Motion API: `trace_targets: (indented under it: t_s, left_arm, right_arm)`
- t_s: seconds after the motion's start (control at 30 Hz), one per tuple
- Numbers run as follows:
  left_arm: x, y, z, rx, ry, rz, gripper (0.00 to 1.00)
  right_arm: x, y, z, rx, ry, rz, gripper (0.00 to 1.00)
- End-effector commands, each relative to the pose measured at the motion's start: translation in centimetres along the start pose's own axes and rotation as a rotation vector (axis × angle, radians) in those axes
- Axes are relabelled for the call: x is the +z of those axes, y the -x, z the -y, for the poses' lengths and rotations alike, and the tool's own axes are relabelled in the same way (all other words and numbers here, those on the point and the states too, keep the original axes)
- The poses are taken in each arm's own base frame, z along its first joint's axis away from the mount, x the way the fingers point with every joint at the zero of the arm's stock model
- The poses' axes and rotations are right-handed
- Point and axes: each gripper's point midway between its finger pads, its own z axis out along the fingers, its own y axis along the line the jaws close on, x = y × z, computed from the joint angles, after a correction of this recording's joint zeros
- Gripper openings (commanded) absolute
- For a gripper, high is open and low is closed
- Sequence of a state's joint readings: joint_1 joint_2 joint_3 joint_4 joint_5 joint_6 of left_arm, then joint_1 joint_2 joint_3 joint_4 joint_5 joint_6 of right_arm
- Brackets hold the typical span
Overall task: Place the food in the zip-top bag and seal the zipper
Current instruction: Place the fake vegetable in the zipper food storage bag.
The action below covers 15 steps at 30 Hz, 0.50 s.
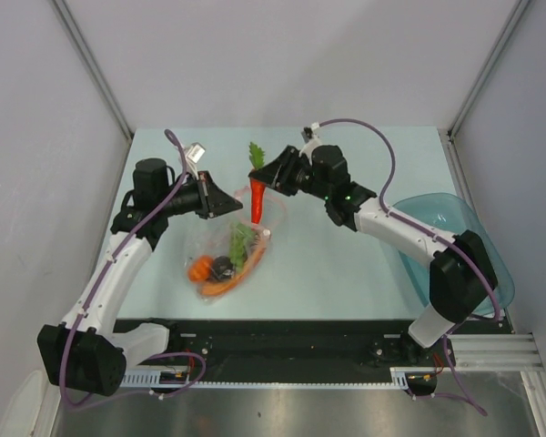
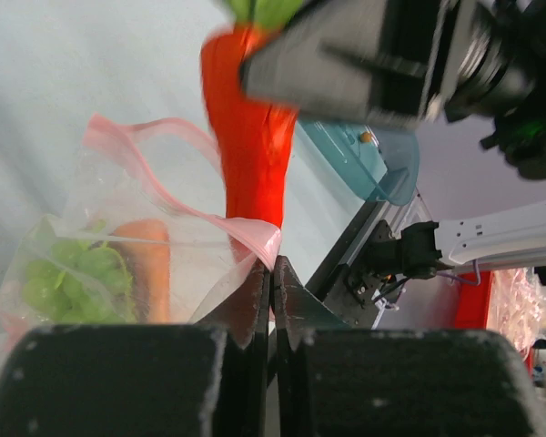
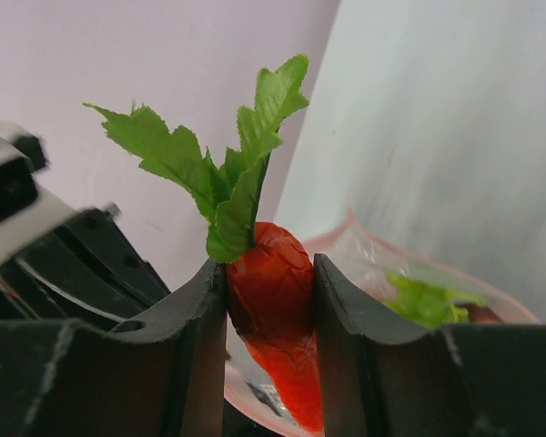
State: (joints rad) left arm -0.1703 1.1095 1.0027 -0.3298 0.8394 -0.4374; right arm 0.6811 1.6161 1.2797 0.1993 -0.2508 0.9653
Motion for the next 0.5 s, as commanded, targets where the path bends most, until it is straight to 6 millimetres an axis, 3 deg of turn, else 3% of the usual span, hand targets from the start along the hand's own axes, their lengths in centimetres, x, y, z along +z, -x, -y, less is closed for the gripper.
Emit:
trace_targets:
  t_s: [0.0, 0.13, 0.33, 0.4, 0.47]
  left_arm:
    - [-0.8, 1.3, 1.5, 0.029, -0.055, 0.06, 0.03]
    - [-1.0, 1.3, 1.8, 0.038, -0.057, 0.07, 0.03]
    - [-1.2, 1.5, 2.0, 0.044, -0.059, 0.078, 0.03]
    - [-1.2, 1.5, 2.1, 0.044, -0.06, 0.08, 0.03]
    - [-1.3, 1.5, 2.2, 0.048, -0.064, 0.081, 0.03]
  right_arm:
    - [0.4, -4.0, 1.5, 0.009, -0.033, -0.067, 0.0]
    - [-0.3, -7.0, 4.3, -0.032, -0.085, -0.123, 0.0]
    - [-0.8, -10.0, 5.0, -0.205, -0.019, -0.244, 0.01]
    - [-1.1, -10.9, 5.0, -0.258, 0.006, -0.287, 0.15]
    - [-1.6, -11.9, 4.1, -0.354, 0.093, -0.343, 0.2]
